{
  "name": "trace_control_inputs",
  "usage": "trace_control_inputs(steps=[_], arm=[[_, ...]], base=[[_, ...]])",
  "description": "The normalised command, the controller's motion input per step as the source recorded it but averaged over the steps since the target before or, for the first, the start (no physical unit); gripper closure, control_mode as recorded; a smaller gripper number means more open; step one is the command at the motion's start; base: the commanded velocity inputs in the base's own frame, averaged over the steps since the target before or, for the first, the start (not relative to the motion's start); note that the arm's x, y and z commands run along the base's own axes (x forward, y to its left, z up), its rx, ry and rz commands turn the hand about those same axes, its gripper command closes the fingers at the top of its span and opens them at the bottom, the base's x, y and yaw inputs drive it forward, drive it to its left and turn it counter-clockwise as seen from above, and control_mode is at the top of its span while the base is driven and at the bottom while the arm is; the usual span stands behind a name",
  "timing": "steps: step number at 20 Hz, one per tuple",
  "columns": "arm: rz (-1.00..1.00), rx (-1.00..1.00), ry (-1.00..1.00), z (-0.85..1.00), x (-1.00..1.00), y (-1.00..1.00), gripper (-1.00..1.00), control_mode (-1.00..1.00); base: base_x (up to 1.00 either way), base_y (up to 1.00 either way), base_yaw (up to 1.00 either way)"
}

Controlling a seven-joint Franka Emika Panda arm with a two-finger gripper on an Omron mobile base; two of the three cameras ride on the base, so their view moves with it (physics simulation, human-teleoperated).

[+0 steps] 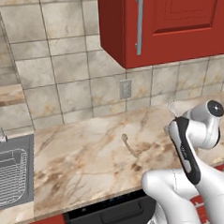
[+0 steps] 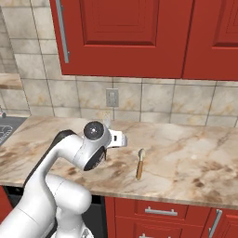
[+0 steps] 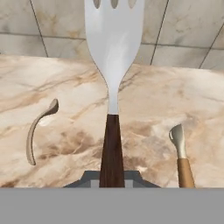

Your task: Organize the utensils by type. Pick up the wooden spoons from the counter and place them in the open cabinet. Then pick up the metallic utensils from the counter and place them in the open drawer.

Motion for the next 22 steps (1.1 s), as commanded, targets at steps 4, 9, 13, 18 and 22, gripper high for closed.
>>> trace_control_inputs(steps=[4,9,13,18,22], arm=[[0.16,-0.04,0.00,0.43,0.00,0.15,1.00,-1.00],[0.13,-0.06,0.00,0.48,0.00,0.35,1.00,-1.00],[0.07,-0.04,0.02,0.52,-0.14,0.37,1.00,-1.00],[0.06,-0.05,0.05,0.51,-0.23,0.42,1.00,-1.00],[0.06,-0.06,0.03,0.49,-0.28,0.40,1.00,-1.00]], base=[[0.00,0.00,0.00],[0.00,0.00,0.00],[0.00,0.00,0.00],[0.00,0.00,0.00],[0.00,0.00,0.00]])
